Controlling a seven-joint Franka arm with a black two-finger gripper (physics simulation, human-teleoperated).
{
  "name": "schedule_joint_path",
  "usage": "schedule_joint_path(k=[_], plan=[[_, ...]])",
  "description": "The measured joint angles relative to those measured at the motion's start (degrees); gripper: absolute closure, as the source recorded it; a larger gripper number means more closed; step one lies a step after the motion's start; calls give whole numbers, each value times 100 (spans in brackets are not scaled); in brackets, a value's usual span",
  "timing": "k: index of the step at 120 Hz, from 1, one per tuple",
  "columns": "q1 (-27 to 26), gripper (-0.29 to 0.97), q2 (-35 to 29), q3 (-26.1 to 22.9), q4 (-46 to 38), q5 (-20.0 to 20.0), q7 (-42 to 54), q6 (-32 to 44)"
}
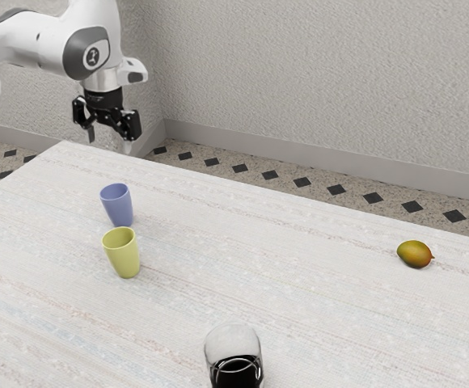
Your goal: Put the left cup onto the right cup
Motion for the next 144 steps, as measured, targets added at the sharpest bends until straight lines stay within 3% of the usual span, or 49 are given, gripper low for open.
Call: schedule_joint_path(k=[56, 114, 121, 144], plan=[[378, 0, 1531, 620, -166, -1135, 1380, 1953], [441, 0, 2420, 603, 428, -1599, 2512, 2550], [457, 7, 2446, 607, 412, -1678, 2605, 2564], [465, 50, 2468, 609, 379, -1804, 2846, 2595]])
